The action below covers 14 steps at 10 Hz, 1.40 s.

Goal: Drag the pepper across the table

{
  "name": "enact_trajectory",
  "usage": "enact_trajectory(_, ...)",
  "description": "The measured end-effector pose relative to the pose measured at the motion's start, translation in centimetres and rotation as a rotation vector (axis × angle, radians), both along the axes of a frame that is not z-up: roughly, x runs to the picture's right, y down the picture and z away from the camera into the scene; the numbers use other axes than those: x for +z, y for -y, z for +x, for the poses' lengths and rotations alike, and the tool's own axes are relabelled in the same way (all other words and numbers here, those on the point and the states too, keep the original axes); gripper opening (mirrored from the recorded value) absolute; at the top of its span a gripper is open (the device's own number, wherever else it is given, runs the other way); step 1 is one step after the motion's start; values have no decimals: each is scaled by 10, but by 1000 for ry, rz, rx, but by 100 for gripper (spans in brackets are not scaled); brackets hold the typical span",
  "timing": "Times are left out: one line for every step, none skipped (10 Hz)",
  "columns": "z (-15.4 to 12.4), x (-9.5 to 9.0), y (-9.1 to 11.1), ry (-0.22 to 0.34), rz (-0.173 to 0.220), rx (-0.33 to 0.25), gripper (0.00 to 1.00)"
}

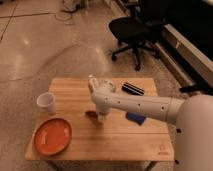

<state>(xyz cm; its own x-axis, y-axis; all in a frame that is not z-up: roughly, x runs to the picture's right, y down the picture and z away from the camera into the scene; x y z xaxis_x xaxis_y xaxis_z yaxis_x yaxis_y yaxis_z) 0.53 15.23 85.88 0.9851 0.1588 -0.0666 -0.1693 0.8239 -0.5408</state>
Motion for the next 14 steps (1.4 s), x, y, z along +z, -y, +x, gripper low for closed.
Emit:
enact_trajectory(10, 1, 1, -13, 4, -8, 0)
enact_trajectory(17, 2, 2, -24, 5, -14, 0)
enact_trajectory(30, 3, 3, -42, 5, -21, 0)
enact_trajectory(41, 3, 2, -58, 4, -25, 0)
enact_trajectory(52, 4, 2, -71, 3, -25, 0)
enact_trajectory(62, 3, 0, -83, 0, -26, 0)
enact_trajectory(74, 2, -2, -96, -3, -24, 0)
enact_trajectory(86, 1, -5, -106, -7, -21, 0)
enact_trajectory(95, 0, -8, -111, -9, -16, 0)
enact_trajectory(108, -3, -12, -109, -13, -7, 2)
enact_trajectory(119, -5, -15, -106, -16, -2, 10)
enact_trajectory(128, -6, -17, -102, -15, 3, 18)
enact_trajectory(143, -8, -21, -100, -20, 3, 31)
enact_trajectory(155, -10, -24, -95, -24, 2, 40)
